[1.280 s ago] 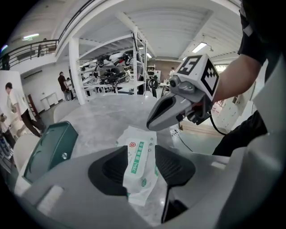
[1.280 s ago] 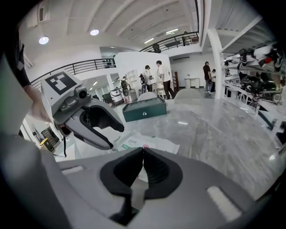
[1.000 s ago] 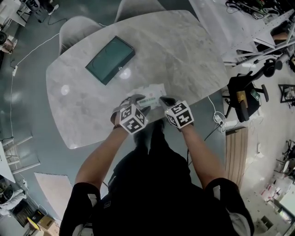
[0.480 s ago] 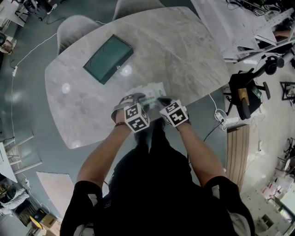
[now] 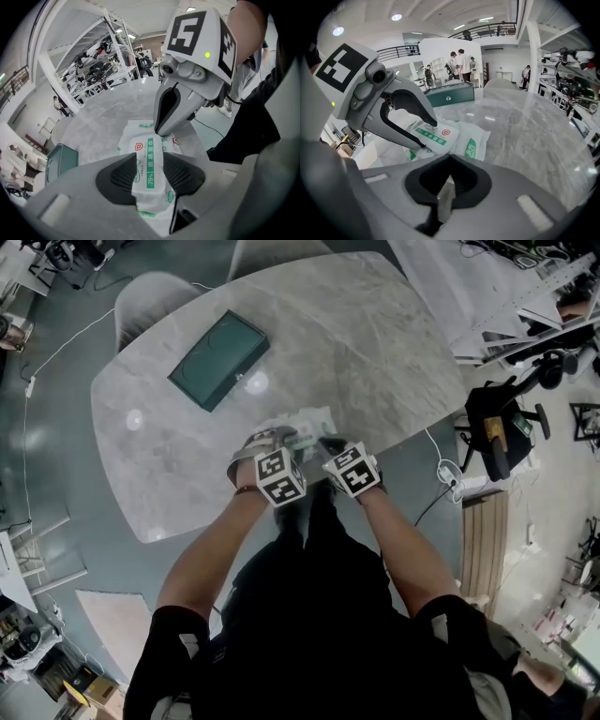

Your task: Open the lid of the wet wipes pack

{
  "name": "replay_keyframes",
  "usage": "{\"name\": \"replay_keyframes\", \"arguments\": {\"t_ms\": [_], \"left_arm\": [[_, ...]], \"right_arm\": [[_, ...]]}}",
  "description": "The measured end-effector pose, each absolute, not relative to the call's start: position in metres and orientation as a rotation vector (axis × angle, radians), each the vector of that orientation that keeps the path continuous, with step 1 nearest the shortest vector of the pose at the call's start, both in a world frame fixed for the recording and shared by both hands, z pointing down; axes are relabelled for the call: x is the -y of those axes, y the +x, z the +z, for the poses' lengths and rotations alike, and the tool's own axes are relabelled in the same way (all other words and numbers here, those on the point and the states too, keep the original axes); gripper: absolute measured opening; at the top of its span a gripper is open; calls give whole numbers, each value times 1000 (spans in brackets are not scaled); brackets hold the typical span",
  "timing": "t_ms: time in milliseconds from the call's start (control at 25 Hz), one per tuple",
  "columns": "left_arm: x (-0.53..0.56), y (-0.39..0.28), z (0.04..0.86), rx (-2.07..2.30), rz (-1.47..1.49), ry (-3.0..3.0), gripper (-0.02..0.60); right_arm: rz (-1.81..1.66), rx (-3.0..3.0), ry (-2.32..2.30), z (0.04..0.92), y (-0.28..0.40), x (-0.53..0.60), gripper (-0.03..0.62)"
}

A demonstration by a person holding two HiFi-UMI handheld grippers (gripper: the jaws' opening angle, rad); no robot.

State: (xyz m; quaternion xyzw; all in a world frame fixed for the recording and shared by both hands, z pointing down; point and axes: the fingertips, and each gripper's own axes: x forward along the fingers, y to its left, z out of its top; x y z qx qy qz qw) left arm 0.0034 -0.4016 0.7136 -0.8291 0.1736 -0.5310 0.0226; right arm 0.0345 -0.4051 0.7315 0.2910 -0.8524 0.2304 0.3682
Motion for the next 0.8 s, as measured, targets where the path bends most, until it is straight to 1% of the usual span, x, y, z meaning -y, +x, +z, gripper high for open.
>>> {"name": "replay_keyframes", "arguments": {"t_ms": [120,360,480,520,800], "left_arm": [[399,6,709,-507,-1634,-2580,156],[402,5,695,-519,-1601,-2648,155],[398,3,690,-509,-1588,-2666,143],[399,2,686,-519,-1574,-2679,118],[417,-2,669,-634,-1499,-2766,110]], "right_arm": [[602,2193,753,728,34,404,3],[596,2198,763,733,38,407,3],[612,2199,769,732,37,406,3],[620,2199,771,731,37,406,3],[657,2192,784,729,38,406,3]]}}
